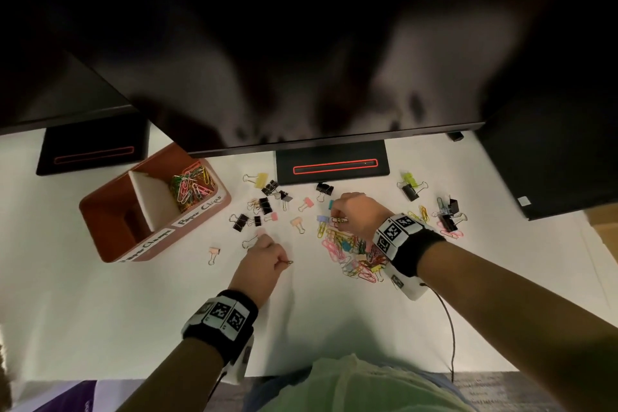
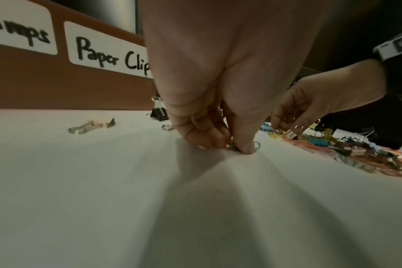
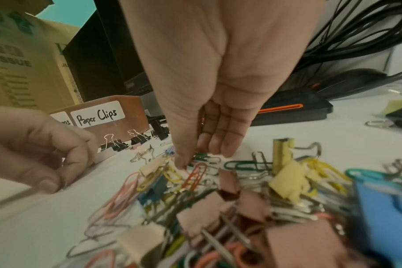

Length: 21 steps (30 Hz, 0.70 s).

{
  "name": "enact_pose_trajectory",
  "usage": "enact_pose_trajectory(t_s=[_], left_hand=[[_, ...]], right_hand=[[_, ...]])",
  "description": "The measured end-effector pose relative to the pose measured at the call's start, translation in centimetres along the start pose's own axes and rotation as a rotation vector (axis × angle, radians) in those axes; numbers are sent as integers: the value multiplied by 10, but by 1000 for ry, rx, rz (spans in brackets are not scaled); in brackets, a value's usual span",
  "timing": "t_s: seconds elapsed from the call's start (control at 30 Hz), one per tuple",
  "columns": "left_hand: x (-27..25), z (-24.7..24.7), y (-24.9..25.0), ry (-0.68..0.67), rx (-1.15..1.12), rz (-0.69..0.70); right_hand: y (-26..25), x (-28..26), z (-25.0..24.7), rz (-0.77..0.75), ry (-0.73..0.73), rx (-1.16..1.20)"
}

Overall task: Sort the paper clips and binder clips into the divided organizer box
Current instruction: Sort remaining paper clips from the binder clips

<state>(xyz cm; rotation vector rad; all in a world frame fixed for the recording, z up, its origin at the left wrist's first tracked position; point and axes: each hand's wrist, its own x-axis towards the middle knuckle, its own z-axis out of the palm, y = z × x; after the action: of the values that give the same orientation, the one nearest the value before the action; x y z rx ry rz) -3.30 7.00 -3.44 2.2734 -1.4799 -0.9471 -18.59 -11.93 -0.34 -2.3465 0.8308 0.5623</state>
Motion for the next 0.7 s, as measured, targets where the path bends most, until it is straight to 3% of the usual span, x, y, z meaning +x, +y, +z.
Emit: enact_pose_trajectory(t_s=[0.3, 0.53, 0.7], left_hand=[[2, 5, -2, -36, 39, 70], [18, 7, 26, -146, -30, 298], [30, 21, 48, -159, 52, 384]], right_hand=[[-3, 1, -4, 71, -26, 22], [7, -7, -5, 69, -27, 139], [10, -11, -4, 62, 2, 171]])
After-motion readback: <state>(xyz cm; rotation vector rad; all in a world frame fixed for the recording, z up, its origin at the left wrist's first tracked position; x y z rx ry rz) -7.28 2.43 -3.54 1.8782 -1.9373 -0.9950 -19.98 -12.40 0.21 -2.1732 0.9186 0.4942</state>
